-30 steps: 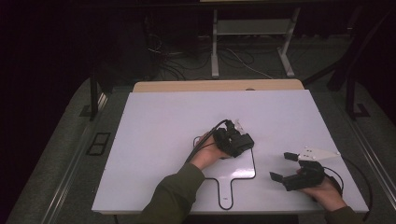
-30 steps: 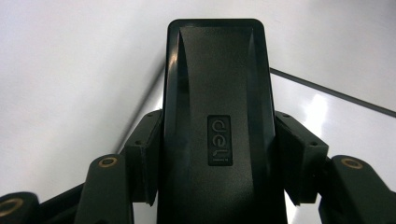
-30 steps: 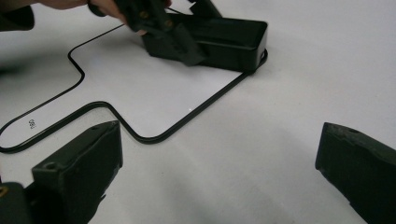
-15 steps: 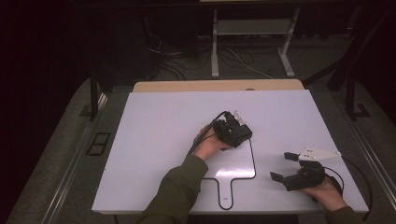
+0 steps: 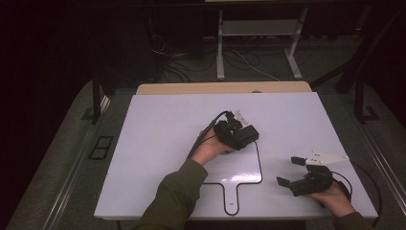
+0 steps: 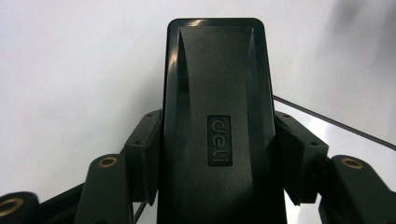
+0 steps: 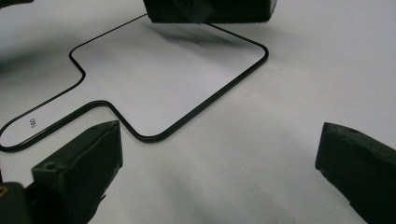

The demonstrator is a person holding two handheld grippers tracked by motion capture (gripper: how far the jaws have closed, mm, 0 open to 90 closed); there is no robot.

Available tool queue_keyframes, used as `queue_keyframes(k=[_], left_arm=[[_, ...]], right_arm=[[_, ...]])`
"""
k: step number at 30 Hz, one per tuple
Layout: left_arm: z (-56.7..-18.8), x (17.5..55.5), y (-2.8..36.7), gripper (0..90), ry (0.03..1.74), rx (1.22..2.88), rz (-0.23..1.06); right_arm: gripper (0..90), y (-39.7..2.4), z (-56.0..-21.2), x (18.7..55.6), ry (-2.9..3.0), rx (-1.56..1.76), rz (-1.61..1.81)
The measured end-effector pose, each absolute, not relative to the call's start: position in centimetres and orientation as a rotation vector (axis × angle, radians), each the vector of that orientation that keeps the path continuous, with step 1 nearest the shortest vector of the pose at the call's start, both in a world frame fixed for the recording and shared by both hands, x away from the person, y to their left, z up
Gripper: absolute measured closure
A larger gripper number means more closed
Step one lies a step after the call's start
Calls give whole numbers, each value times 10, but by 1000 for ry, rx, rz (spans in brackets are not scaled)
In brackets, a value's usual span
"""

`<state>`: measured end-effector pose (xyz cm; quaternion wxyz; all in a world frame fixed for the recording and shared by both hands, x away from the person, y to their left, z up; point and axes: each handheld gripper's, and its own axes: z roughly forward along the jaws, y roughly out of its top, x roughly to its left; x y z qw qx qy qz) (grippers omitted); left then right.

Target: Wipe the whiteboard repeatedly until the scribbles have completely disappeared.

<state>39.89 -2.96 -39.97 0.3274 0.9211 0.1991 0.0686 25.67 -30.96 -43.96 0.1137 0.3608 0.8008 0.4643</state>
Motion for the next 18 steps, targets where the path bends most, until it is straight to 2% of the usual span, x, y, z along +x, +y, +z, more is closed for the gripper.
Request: queue_keyframes(k=[18], left_arm=[[-383, 425, 10, 388, 607, 2368, 215]], right_arm=[[0, -308, -440, 257, 2355, 1065, 1358]])
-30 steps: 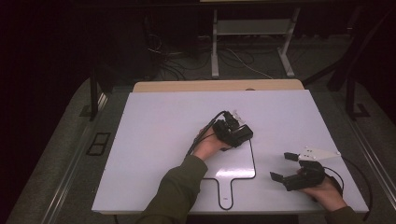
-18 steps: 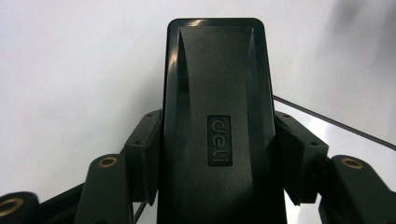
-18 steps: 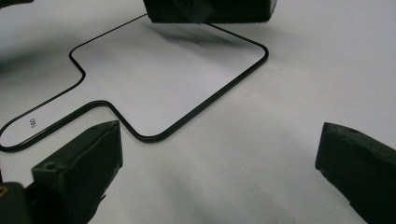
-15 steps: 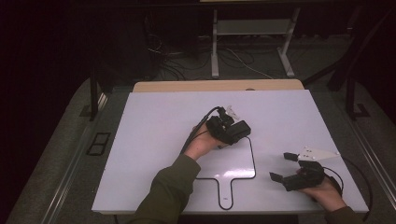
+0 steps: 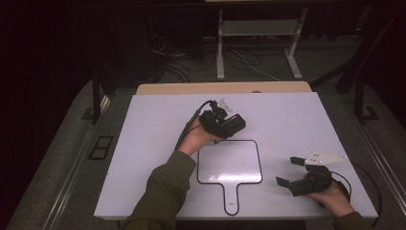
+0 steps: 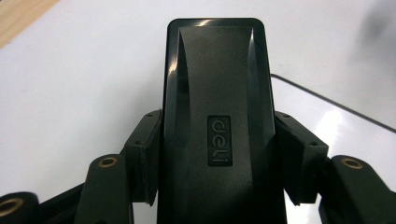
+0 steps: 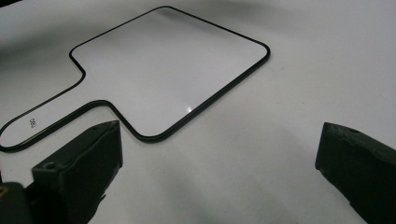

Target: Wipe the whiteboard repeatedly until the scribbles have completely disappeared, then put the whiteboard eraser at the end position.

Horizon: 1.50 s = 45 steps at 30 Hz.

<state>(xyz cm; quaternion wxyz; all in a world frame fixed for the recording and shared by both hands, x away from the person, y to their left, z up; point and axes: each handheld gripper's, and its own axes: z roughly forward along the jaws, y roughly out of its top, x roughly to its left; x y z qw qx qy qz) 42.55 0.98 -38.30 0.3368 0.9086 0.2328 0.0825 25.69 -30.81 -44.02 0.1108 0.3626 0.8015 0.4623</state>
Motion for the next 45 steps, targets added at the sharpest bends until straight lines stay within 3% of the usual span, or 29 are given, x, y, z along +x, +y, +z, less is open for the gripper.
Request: queue_keyframes(k=[27, 45], left_arm=[[-399, 489, 3, 387, 676, 2382, 268], [-427, 504, -8, 387, 795, 2401, 221]], right_arm=[[0, -309, -440, 257, 2355, 1064, 1385], [0, -309, -440, 258, 2349, 1068, 1389]])
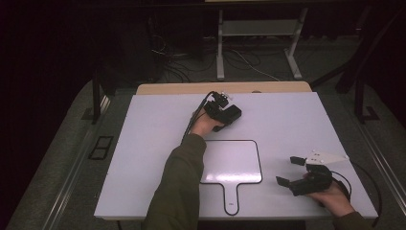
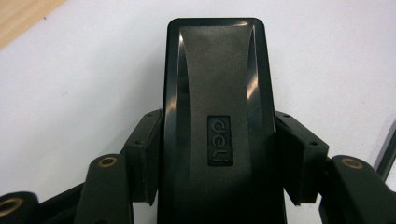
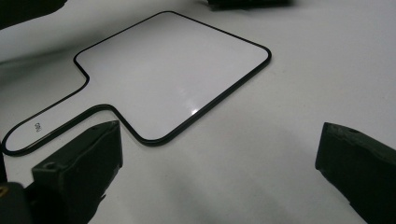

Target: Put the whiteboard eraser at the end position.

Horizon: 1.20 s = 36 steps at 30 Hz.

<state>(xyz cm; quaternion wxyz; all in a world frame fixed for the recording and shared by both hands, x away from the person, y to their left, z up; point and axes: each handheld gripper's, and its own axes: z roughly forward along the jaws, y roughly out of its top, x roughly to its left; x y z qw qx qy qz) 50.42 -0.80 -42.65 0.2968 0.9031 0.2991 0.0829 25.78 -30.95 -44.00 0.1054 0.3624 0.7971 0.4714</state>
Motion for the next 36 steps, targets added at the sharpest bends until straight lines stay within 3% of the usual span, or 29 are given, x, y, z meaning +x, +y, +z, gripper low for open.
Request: queue_keyframes(k=[16, 29, 36], left_arm=[[-437, 505, -13, 378, 804, 2406, 225], [-425, 499, -6, 192, 807, 2313, 233], [-420, 491, 2, 157, 789, 2271, 231]], right_arm=[[0, -310, -439, 257, 2348, 1069, 1390], [0, -310, -440, 257, 2350, 1068, 1387], [0, -309, -441, 258, 2354, 1061, 1384]])
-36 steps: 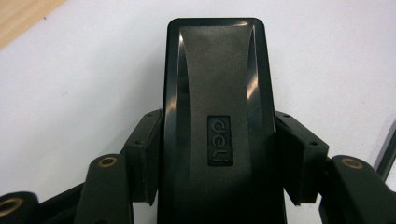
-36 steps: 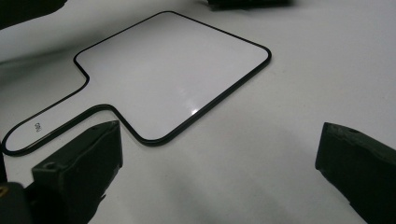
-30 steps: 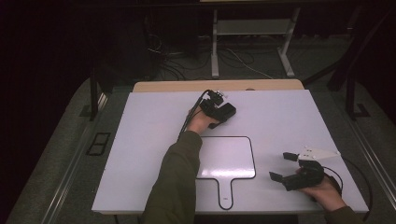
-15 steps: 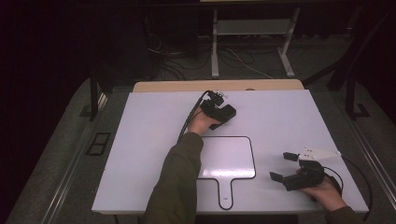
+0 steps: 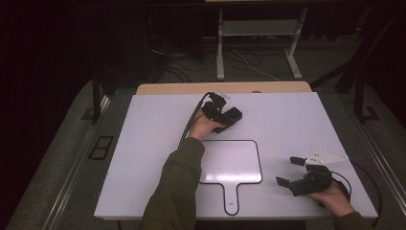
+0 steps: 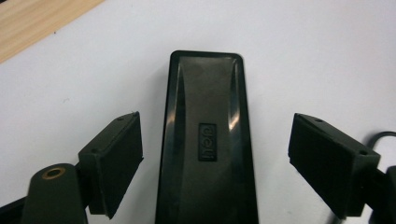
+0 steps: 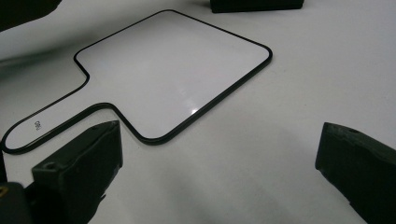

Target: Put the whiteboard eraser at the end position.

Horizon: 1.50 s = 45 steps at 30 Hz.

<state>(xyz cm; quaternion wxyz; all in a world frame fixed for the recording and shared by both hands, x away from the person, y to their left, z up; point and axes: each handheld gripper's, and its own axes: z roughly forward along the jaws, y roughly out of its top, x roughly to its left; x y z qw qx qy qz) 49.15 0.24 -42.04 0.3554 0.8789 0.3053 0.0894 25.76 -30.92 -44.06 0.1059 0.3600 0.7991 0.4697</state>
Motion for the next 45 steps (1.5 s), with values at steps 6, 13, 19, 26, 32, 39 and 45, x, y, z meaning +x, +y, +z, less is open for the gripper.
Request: queue_keyframes(k=[6, 13, 19, 26, 32, 39, 45], left_arm=[[-414, 483, 10, 154, 758, 2253, 241], [-405, 470, 15, 153, 724, 2228, 255], [-402, 461, 24, 153, 724, 2207, 244], [-404, 448, 35, 153, 712, 2221, 245], [-403, 440, 45, 149, 719, 2193, 254], [-404, 427, 53, 123, 728, 2171, 266], [-402, 415, 59, 95, 713, 2166, 284]], right_arm=[[0, -309, -441, 259, 2348, 1086, 1424], [0, -305, -443, 260, 2345, 1117, 1462], [0, -303, -445, 261, 2351, 1110, 1424], [0, -305, -445, 261, 2349, 1113, 1410], [0, -307, -446, 262, 2346, 1116, 1413], [0, -307, -446, 262, 2340, 1117, 1421], [0, -306, -444, 262, 2335, 1113, 1423]])
